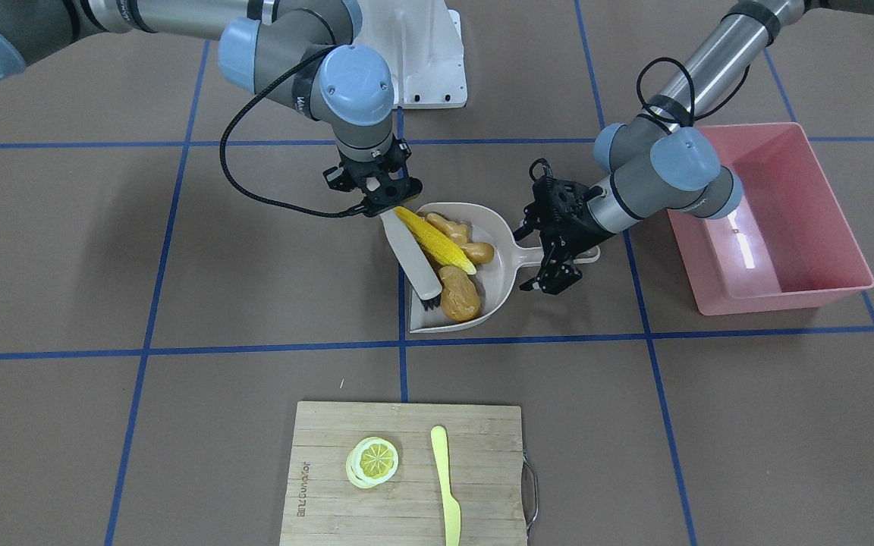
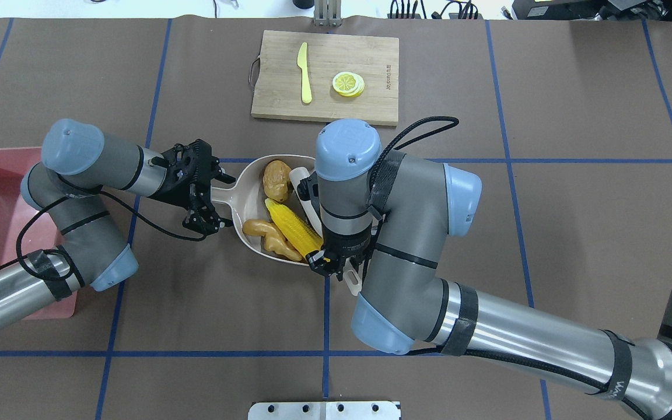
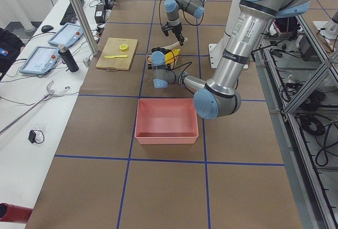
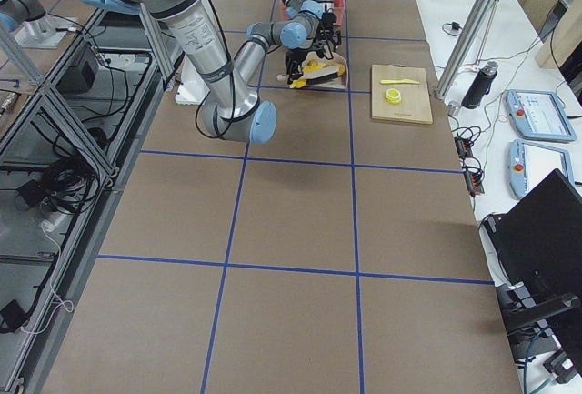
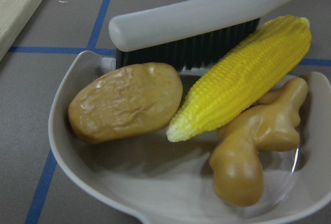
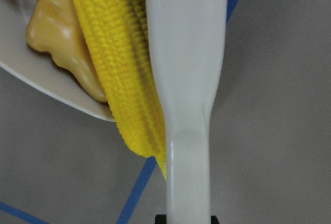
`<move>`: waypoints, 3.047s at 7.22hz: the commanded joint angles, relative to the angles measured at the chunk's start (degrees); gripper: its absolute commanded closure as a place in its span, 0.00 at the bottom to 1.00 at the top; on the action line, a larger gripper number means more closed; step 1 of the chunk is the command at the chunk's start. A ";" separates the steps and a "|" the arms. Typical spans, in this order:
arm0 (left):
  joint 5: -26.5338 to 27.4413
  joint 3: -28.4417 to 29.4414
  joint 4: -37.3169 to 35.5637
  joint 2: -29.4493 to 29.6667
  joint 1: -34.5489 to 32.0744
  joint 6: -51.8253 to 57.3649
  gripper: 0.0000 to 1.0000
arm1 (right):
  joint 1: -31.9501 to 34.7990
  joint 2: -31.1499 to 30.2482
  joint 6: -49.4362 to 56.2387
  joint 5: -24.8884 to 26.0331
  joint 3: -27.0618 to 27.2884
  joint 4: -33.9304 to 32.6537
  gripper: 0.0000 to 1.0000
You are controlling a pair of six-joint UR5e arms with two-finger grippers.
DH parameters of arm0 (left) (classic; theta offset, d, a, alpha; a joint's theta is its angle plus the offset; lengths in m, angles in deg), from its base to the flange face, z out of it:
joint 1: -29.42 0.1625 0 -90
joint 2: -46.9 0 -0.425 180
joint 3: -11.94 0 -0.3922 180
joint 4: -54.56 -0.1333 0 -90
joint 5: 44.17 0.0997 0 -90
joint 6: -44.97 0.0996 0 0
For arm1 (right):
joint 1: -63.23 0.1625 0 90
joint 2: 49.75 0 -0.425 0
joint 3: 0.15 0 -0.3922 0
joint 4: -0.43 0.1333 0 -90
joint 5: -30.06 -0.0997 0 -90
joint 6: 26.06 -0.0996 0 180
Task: Sweep and dump trash into bin
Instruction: 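Sweep the potato into the dustpan with the right gripper's brush, then withdraw the right gripper with the brush away from the dustpan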
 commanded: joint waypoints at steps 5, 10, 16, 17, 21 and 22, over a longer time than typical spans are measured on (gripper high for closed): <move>0.00 0.00 0.00 -0.03 0.09 -0.09 0.03 | -0.88 7.90 -3.44 -0.52 -5.09 -1.79 1.00; 0.00 0.00 0.00 0.05 0.09 -0.09 0.03 | 7.19 -0.05 1.19 -0.70 13.05 -19.97 1.00; -0.18 -0.44 0.00 -0.03 0.09 0.00 0.80 | 30.83 -42.92 14.84 -6.48 25.68 -6.70 1.00; -0.18 -0.53 0.00 -0.03 0.09 0.09 0.94 | 33.82 -50.38 17.45 -7.19 25.59 -1.42 1.00; -0.18 -1.32 0.09 -0.03 0.09 0.09 1.00 | 40.35 -63.72 24.68 -13.96 21.92 10.99 1.00; -0.18 -1.93 0.17 -0.03 0.09 0.09 1.00 | 40.36 -64.08 25.73 -15.27 18.33 14.16 1.00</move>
